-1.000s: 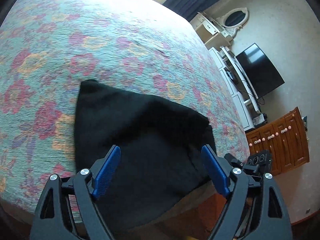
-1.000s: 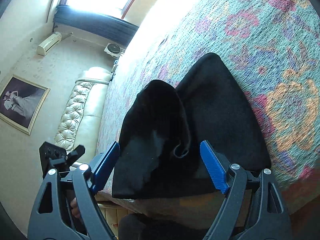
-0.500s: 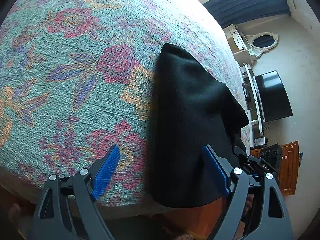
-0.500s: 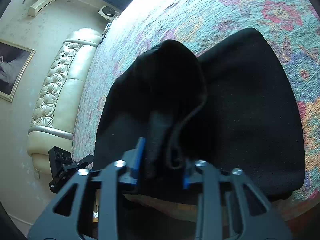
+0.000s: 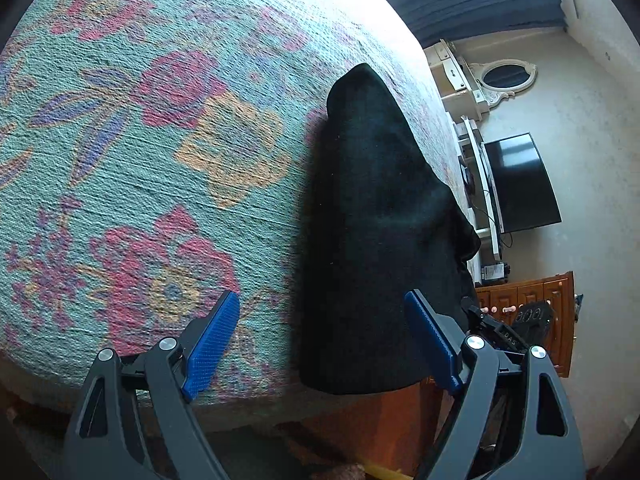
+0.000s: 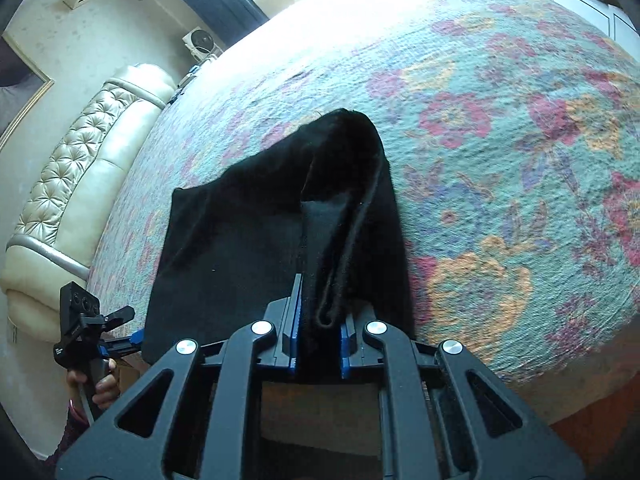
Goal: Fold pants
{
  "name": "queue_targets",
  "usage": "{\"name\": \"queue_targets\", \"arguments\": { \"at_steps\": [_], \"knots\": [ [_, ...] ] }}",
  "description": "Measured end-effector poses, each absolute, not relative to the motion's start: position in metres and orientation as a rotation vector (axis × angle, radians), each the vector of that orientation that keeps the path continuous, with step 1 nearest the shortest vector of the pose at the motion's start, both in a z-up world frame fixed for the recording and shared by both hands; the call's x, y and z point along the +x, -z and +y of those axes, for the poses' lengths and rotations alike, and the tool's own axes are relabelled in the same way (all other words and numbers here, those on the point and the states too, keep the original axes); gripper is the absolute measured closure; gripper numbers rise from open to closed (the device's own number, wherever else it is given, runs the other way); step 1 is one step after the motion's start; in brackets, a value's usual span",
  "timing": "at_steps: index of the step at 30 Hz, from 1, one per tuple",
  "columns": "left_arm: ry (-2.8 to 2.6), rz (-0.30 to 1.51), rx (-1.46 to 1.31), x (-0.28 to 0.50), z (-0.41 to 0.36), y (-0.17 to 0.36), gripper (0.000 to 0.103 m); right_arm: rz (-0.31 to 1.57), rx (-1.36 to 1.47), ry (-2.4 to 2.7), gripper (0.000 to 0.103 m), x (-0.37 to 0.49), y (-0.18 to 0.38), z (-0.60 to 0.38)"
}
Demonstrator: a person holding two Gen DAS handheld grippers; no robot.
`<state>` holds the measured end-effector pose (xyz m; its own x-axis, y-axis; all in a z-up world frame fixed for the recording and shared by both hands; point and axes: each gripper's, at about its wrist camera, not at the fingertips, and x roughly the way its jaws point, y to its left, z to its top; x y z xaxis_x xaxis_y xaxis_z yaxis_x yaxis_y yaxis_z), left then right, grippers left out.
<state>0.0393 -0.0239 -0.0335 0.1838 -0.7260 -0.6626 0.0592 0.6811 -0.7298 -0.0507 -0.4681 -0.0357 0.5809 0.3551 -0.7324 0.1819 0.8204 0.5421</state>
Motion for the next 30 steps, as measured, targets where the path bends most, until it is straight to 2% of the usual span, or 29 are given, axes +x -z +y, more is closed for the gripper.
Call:
{"name": "queue_targets", "arguments": {
  "at_steps": [6,9,11,12,13,15,20,26,30],
  "knots": [
    [0.644,1.285,-0.708,0.037,-0.028,0.041,0.020,0.959,0.724,-0.151,0.088,-0.052,0.066,-0.486],
    [0.640,1.291,-0.750,0.037,-0.030,0.043,0.020,0.938,0.816,-0.178,0.082,-0.059,0.077,-0.500],
    [0.646,1.284,-0.760,0.037,-0.029,0.044,0.020,0.916,0.868,-0.201,0.072,-0.064,0.078,-0.508],
    [0.650,1.282,-0.765,0.036,-0.027,0.045,0.020,0.907,0.899,-0.219,0.059,-0.067,0.078,-0.511],
    [0.653,1.280,-0.774,0.037,-0.026,0.045,0.020,0.891,0.935,-0.244,0.041,-0.071,0.078,-0.517],
    [0.666,1.277,-0.799,0.036,-0.024,0.046,0.020,0.868,0.968,-0.239,0.017,-0.079,0.078,-0.528],
    [0.724,1.290,-0.901,0.035,-0.031,0.052,0.020,0.881,1.011,-0.213,0.016,-0.097,0.099,-0.548],
    [0.763,1.278,-0.888,0.034,-0.042,0.052,0.017,0.819,1.194,-0.319,0.015,-0.095,0.119,-0.543],
    [0.779,1.272,-0.896,0.035,-0.045,0.054,0.017,0.807,1.210,-0.345,0.012,-0.093,0.124,-0.536]
  ]
}}
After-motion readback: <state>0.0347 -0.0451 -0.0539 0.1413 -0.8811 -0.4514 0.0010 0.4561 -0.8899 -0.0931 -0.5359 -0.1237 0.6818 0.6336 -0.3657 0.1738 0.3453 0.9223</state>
